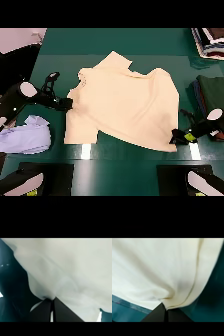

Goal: Fold the shirts.

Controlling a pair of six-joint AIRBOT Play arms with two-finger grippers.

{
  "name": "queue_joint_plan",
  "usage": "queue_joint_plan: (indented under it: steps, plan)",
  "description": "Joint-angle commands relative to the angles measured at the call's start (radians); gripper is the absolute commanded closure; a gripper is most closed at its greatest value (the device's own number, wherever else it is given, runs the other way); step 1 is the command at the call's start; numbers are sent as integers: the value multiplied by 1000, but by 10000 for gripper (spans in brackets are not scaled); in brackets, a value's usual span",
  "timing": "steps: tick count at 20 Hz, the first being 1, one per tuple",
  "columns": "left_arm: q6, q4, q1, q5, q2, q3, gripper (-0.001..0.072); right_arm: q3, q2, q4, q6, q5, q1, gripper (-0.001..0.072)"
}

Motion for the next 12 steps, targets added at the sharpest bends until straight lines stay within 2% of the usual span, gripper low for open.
queue_joint_plan:
  steps: [1,7,12]
  plan:
    - [-28,39,0,-18,93,57,686,101,84,8,1,-19,66,696]
    - [-35,121,0,-104,315,505,686,654,282,3,2,-117,14,696]
    - [-61,121,0,-93,334,977,686,1138,309,2,1,-149,-87,696]
